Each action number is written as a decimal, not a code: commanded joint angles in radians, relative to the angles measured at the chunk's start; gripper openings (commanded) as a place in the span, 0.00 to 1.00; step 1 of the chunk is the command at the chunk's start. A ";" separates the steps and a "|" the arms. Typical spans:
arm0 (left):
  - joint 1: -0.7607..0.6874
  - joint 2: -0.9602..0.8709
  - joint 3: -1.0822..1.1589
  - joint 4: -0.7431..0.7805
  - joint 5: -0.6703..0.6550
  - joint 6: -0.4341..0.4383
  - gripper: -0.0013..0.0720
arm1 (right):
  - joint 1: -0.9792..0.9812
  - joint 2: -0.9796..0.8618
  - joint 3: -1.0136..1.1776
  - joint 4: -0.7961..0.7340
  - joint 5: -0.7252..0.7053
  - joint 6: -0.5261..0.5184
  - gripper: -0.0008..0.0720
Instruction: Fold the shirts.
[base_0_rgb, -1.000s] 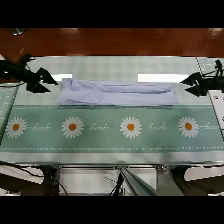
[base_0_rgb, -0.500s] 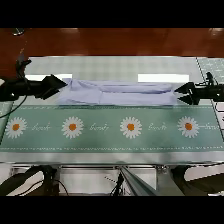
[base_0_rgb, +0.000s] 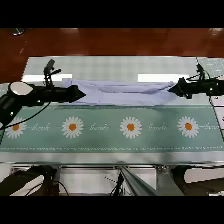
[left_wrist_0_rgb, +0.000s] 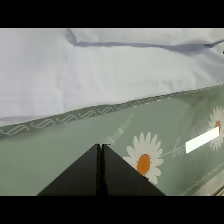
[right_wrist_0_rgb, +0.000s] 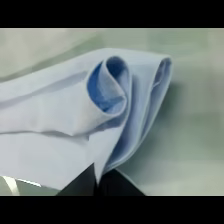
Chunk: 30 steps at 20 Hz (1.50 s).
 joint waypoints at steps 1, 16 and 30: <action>-0.115 -0.026 0.039 -0.024 0.073 0.004 0.04 | -0.032 0.178 -0.034 -0.132 0.126 0.000 0.05; -0.641 -0.781 0.859 0.030 -0.015 -0.267 0.04 | 0.028 0.965 -0.289 -0.176 0.173 0.197 0.05; -0.381 -0.678 0.939 0.187 -0.341 -0.304 0.04 | 0.192 0.964 -0.249 -0.152 0.113 0.252 0.05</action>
